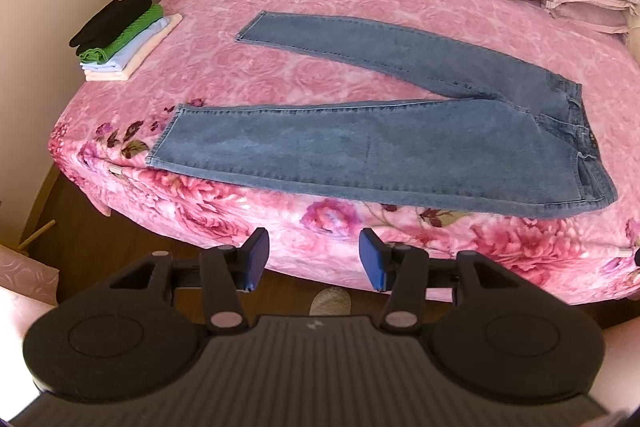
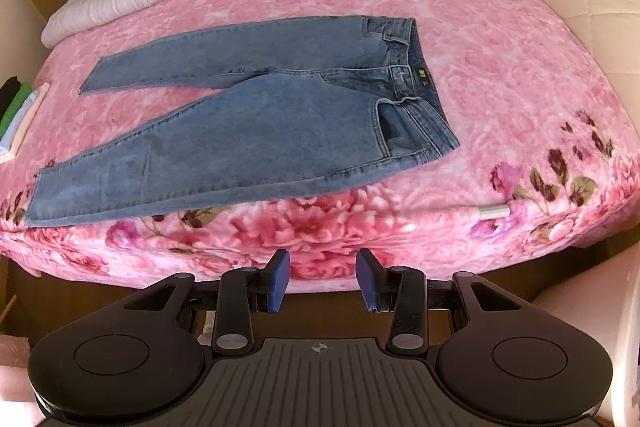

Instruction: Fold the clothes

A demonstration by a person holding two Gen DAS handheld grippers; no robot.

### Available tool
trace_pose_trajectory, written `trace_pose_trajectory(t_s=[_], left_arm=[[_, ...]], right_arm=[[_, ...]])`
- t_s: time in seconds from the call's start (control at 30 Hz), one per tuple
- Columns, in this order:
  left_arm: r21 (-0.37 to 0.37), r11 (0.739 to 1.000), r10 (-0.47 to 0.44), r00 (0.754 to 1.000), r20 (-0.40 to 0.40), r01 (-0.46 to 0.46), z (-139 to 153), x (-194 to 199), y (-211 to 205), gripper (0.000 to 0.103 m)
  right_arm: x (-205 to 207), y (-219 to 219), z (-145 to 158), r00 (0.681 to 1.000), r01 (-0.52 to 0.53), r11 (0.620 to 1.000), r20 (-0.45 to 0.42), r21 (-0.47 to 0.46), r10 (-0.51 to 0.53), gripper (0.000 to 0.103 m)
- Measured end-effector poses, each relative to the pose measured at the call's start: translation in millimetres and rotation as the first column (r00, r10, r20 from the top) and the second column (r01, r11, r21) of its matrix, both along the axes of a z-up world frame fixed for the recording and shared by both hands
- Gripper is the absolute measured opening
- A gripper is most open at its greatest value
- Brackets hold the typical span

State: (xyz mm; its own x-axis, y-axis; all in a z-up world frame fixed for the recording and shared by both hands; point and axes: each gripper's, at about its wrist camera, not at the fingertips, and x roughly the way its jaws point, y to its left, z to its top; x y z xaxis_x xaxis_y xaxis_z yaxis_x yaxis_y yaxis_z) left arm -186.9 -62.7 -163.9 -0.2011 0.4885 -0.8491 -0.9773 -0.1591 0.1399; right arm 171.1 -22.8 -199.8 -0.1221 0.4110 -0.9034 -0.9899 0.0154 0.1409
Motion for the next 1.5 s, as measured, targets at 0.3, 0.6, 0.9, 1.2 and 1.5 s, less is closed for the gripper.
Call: trace_pose_trajectory(t_s=[0.3, 0.6, 0.9, 1.2, 1.5], left_arm=[[0.022, 1.0, 0.018, 0.999, -0.044, -0.017, -1, -12, 17, 0.045], [0.052, 0.994, -0.096, 0.994, 0.042, 0.094, -22, -11, 73, 0.045], [-0.031, 0.941, -0.331, 0.934, 0.136, 0.338, -88, 18, 222, 0.04], [-0.028, 0.829, -0.535, 0.807, 0.25, 0.558, -156, 52, 386, 0.039], [0.037, 0.634, -0.753, 0.606, 0.257, 0.772, -216, 81, 518, 0.039]], right_arm=[[-11, 20, -6, 0.999, -0.048, 0.999, 0.001, -0.004, 0.048, 0.041], [-1, 59, -11, 0.997, -0.014, 0.995, -0.077, 0.099, 0.021, 0.041], [18, 160, -51, 0.987, 0.045, 0.992, -0.16, 0.121, -0.025, 0.041], [26, 288, -123, 0.986, -0.004, 0.999, -0.164, 0.047, 0.012, 0.041], [40, 411, -188, 0.946, -0.319, 0.947, -0.05, 0.046, 0.321, 0.041]])
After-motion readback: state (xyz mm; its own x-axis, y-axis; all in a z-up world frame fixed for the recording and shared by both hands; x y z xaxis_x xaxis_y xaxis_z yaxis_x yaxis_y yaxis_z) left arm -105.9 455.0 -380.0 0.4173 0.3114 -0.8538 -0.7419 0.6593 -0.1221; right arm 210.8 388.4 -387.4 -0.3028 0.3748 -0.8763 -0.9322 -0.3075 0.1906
